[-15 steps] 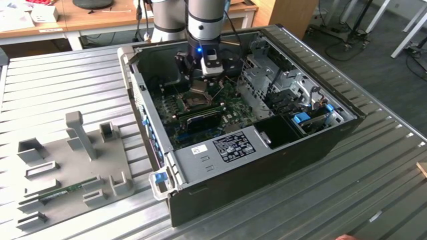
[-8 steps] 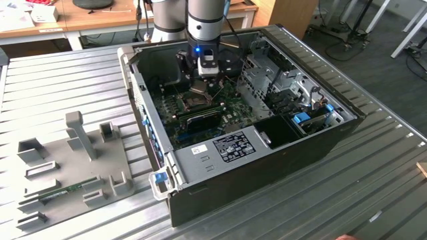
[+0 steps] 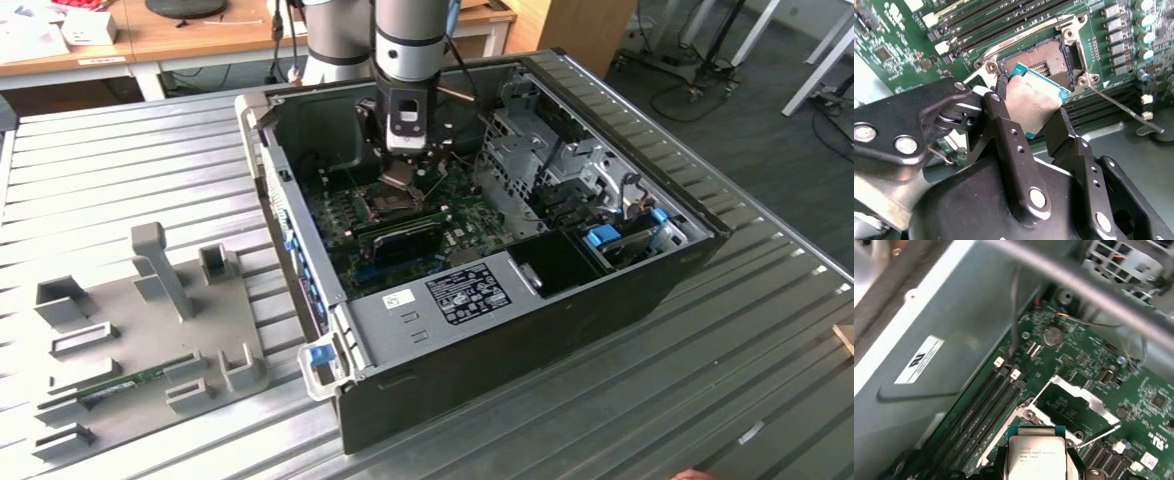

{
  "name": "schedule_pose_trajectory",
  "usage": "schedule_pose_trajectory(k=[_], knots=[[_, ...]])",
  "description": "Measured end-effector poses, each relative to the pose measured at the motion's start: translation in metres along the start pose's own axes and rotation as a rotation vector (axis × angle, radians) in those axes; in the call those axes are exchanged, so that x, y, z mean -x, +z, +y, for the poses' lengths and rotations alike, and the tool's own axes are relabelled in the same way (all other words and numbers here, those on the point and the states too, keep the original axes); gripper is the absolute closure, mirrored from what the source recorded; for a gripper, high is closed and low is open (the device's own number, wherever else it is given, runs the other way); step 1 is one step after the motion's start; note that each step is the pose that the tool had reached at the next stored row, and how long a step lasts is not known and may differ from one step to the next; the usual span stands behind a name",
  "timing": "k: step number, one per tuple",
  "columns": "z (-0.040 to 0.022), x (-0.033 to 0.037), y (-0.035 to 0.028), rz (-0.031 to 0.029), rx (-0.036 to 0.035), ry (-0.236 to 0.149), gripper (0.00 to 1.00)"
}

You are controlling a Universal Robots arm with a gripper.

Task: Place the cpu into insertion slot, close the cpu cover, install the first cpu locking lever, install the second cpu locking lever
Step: 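Place the cpu into insertion slot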

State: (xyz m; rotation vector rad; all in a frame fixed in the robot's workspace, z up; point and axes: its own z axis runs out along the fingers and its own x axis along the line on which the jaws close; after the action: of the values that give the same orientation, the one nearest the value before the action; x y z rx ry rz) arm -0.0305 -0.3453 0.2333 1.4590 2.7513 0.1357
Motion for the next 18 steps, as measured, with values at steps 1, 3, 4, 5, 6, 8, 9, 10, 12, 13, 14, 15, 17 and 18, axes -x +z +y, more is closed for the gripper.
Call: schedule_pose_trajectory(k=[1, 3, 4, 5, 6, 8, 9, 10, 12, 13, 14, 15, 17, 18], knots=[[0.0, 0.0, 0.0, -0.0013, 0.0003, 0.015, 0.46], [0.0, 0.0, 0.0001, -0.0035, 0.0006, 0.038, 0.46], [0.0, 0.0, 0.0002, -0.0049, 0.001, 0.054, 0.46], [0.0, 0.0, 0.0003, -0.0065, 0.0013, 0.072, 0.46], [0.0, 0.0, 0.0005, -0.0081, 0.0016, 0.09, 0.46], [0.0, 0.0, 0.0007, -0.0114, 0.0021, 0.125, 0.46], [0.0, 0.0, 0.0008, -0.013, 0.0025, 0.144, 0.46], [-0.0001, 0.0, 0.0009, -0.0146, 0.0029, 0.162, 0.46], [-0.0001, 0.0, 0.0012, -0.0177, 0.0036, 0.198, 0.46], [-0.0001, 0.0, 0.0013, -0.0193, 0.004, 0.216, 0.46], [-0.0001, 0.0, 0.0014, -0.0209, 0.0043, 0.234, 0.46], [-0.0001, 0.0, 0.0015, -0.0226, 0.0047, 0.253, 0.46], [-0.0001, 0.0, 0.0017, -0.0258, 0.0053, 0.289, 0.46], [-0.0001, 0.0, 0.0019, -0.0274, 0.0057, 0.307, 0.46]])
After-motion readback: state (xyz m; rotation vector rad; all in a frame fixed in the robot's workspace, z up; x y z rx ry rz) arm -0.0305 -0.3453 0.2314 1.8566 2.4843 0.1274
